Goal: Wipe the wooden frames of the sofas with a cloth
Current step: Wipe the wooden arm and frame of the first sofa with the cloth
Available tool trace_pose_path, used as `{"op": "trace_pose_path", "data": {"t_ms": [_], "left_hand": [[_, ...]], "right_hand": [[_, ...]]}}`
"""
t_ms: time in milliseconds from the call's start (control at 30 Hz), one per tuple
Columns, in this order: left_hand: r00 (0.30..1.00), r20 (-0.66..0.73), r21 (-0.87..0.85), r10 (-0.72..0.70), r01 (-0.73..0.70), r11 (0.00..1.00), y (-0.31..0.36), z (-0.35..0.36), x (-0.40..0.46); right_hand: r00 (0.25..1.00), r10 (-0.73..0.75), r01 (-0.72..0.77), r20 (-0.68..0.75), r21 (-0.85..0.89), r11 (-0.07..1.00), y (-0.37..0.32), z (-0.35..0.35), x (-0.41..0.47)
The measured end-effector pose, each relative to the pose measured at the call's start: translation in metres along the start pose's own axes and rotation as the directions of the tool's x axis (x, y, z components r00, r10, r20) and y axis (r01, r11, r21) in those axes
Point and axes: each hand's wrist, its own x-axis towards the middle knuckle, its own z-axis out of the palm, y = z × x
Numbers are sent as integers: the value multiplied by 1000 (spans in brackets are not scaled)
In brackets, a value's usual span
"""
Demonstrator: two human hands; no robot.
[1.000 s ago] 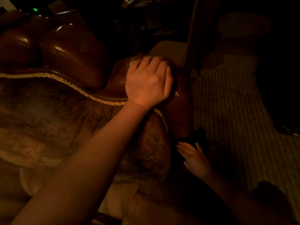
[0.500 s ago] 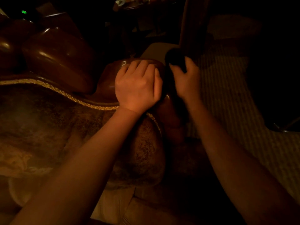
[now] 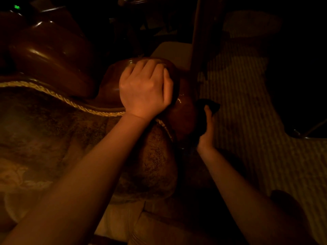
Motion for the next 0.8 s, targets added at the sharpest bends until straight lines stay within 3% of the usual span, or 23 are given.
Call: {"op": "trace_pose_path", "data": {"t_ms": [133,233,300,367,433,467,500,567,600,633,700,800], "left_hand": [[1000,10,-24,-7,7,1000,0,-2,-1],[997,49,-74,-59,63,995,1,-7,4],[977,118,-167,-176,195,967,2,-15,7],[903,259,-327,-342,415,849,2,-26,16],[798,410,-526,-442,603,600,-4,-37,28],[767,434,-589,-472,638,495,-12,-43,33],[755,410,-610,-513,644,461,-23,-50,38],[763,271,-583,-587,615,530,-51,-68,44],[767,192,-538,-612,604,588,-67,-78,44],[761,129,-470,-635,611,637,-84,-86,44],[698,69,-318,-713,693,647,-126,-98,40],[520,125,-293,-845,833,470,-188,-110,38]], "right_hand": [[994,106,-91,38,-290,953,10,-16,42],[985,170,-159,14,-288,944,-14,2,32],[993,87,-61,75,-298,953,-49,22,0],[979,-85,141,184,-315,939,-79,39,-23],[917,-244,356,316,-370,858,-105,66,-49],[855,-337,491,393,-408,770,-114,82,-61],[759,-416,640,502,-455,619,-118,98,-71],[490,-424,867,762,-476,146,-118,135,-94],[383,-359,898,851,-434,-71,-112,153,-105],[301,-291,908,908,-366,-202,-101,171,-113],[187,-258,904,948,-269,-333,-76,202,-124],[107,-356,891,929,-248,-380,-76,251,-131]]}}
